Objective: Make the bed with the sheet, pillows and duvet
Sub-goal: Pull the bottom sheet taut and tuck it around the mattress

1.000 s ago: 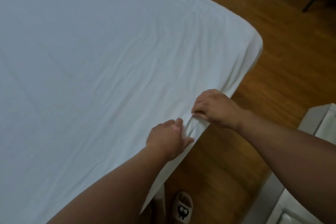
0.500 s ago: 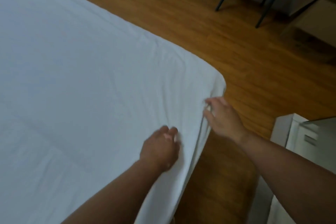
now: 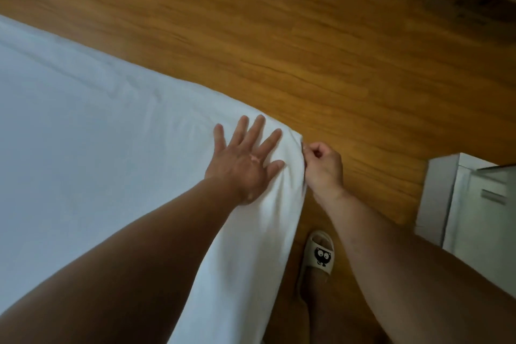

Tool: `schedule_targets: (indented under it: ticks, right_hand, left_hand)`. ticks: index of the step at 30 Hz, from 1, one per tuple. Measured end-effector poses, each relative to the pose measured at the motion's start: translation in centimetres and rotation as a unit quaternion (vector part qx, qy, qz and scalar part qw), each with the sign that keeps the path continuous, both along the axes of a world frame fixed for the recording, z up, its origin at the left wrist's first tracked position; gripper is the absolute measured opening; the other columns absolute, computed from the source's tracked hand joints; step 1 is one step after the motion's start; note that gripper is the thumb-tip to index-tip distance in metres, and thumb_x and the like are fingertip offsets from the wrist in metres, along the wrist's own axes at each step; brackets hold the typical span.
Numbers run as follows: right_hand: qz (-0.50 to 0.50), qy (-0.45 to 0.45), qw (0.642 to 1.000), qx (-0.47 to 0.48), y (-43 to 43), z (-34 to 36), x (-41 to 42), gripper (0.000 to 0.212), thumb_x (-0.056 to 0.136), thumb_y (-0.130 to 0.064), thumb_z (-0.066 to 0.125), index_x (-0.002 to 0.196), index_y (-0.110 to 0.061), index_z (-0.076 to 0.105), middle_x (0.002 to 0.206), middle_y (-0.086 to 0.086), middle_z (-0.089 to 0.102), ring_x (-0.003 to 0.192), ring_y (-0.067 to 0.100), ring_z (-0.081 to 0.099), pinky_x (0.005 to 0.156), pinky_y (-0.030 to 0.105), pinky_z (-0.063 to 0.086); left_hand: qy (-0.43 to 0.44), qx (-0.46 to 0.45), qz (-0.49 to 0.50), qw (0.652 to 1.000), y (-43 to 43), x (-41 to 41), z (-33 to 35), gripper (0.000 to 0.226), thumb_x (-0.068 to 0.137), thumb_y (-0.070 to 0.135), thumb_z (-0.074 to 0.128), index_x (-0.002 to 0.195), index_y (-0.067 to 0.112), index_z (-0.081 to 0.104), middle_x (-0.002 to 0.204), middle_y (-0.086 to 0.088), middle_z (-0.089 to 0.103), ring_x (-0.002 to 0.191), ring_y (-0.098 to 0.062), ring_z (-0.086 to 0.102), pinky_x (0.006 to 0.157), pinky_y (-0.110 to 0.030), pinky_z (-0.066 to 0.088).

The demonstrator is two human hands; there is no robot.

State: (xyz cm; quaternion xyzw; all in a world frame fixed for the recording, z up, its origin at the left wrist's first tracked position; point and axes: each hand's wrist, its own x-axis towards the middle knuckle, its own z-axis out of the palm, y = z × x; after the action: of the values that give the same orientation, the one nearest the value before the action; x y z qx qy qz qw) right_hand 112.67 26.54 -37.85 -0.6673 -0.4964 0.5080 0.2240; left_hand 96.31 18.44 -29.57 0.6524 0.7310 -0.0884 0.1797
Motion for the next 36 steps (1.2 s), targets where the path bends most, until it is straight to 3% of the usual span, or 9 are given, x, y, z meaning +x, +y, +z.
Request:
schedule_targets:
  ticks: [5, 12, 17, 19, 22, 24, 27, 30, 36]
  right_hand:
    - [0.044, -0.011, 0.998, 0.039, 2.2, -1.5, 0.6, 0.026, 0.102, -0.036, 0.046, 0.084, -0.021, 0.056, 0.079, -0.006, 0.060, 0.072, 0.008, 0.055, 0.064, 0.028, 0.045]
    - [0.180, -0.137, 0.973, 0.037, 5.3, -6.6, 0.8, 0.043, 0.105, -0.037, 0.041, 0.071, -0.017, 0.058, 0.075, 0.000, 0.061, 0.065, 0.010, 0.051, 0.068, 0.024, 0.033]
    - [0.235, -0.168, 0.957, -0.011, 5.3, -8.1, 1.0, 0.044, 0.104, -0.045, 0.039, 0.073, -0.018, 0.055, 0.076, -0.001, 0.059, 0.074, 0.019, 0.056, 0.068, 0.027, 0.034]
    - [0.233, -0.204, 0.949, -0.054, 7.4, -7.5, 2.4, 0.043, 0.096, -0.059, 0.046, 0.079, -0.020, 0.055, 0.077, -0.002, 0.059, 0.076, 0.021, 0.059, 0.061, 0.029, 0.037]
    - [0.235, -0.096, 0.937, -0.241, 10.5, -5.6, 1.0, 0.053, 0.080, -0.072, 0.052, 0.108, -0.028, 0.064, 0.098, -0.005, 0.067, 0.092, 0.019, 0.064, 0.078, 0.037, 0.052]
    - [0.335, -0.074, 0.895, -0.285, 11.2, -5.0, -1.6, 0.037, 0.079, -0.058, 0.059, 0.094, -0.027, 0.072, 0.087, -0.003, 0.073, 0.084, 0.020, 0.068, 0.073, 0.033, 0.053]
    - [0.383, -0.090, 0.904, -0.169, 10.8, -5.4, -4.0, 0.028, 0.089, -0.032, 0.061, 0.065, -0.017, 0.066, 0.065, -0.003, 0.066, 0.068, 0.018, 0.062, 0.060, 0.029, 0.044]
    - [0.383, -0.139, 0.910, -0.074, 11.2, -7.1, -2.9, 0.033, 0.099, -0.035, 0.050, 0.082, -0.011, 0.064, 0.082, 0.006, 0.068, 0.078, 0.022, 0.061, 0.071, 0.036, 0.049]
    - [0.399, -0.203, 0.893, -0.038, 11.4, -13.0, -4.1, 0.034, 0.101, -0.040, 0.041, 0.085, -0.015, 0.057, 0.099, 0.011, 0.067, 0.091, 0.029, 0.057, 0.078, 0.035, 0.044]
  left_hand:
    - [0.071, -0.011, 0.011, 0.997, 1.8, 2.1, -0.6, 0.071, 0.092, 0.073, -0.007, 0.156, 0.041, -0.008, 0.167, -0.002, -0.008, 0.152, -0.033, -0.012, 0.110, -0.072, -0.003]
    - [0.046, 0.009, -0.026, 0.999, 2.8, 3.7, -1.7, 0.072, 0.096, 0.072, 0.013, 0.157, 0.034, 0.017, 0.166, -0.007, 0.011, 0.153, -0.035, 0.003, 0.112, -0.073, 0.003]
    - [0.062, -0.034, -0.024, 0.997, 3.5, 4.1, -2.2, 0.073, 0.093, 0.072, 0.010, 0.156, 0.037, 0.020, 0.166, -0.006, 0.010, 0.153, -0.029, -0.008, 0.113, -0.069, -0.005]
    - [0.057, -0.035, -0.020, 0.998, 3.4, 3.9, -1.6, 0.073, 0.092, 0.073, 0.010, 0.156, 0.037, 0.017, 0.166, -0.006, 0.011, 0.153, -0.029, -0.008, 0.113, -0.068, -0.005]
    - [0.046, -0.044, -0.023, 0.998, 3.6, 3.8, -1.2, 0.074, 0.092, 0.074, 0.012, 0.155, 0.037, 0.020, 0.166, -0.006, 0.014, 0.154, -0.030, -0.005, 0.113, -0.069, -0.004]
    - [0.045, -0.042, -0.021, 0.998, 3.7, 3.9, -1.2, 0.074, 0.092, 0.075, 0.017, 0.154, 0.036, 0.027, 0.164, -0.007, 0.022, 0.154, -0.031, 0.002, 0.113, -0.070, -0.001]
    - [0.044, -0.047, -0.015, 0.998, 3.8, 4.0, -1.2, 0.074, 0.092, 0.076, 0.016, 0.153, 0.037, 0.030, 0.163, -0.007, 0.024, 0.154, -0.031, 0.003, 0.113, -0.070, -0.001]
    - [0.053, -0.041, 0.001, 0.998, 4.1, 4.2, -1.6, 0.078, 0.090, 0.080, 0.006, 0.154, 0.040, 0.024, 0.165, -0.005, 0.017, 0.153, -0.030, -0.007, 0.112, -0.071, -0.006]
    - [0.074, -0.022, 0.009, 0.997, 4.7, 4.8, -3.9, 0.076, 0.089, 0.078, 0.020, 0.147, 0.036, 0.045, 0.158, -0.009, 0.036, 0.152, -0.035, 0.013, 0.109, -0.075, 0.002]
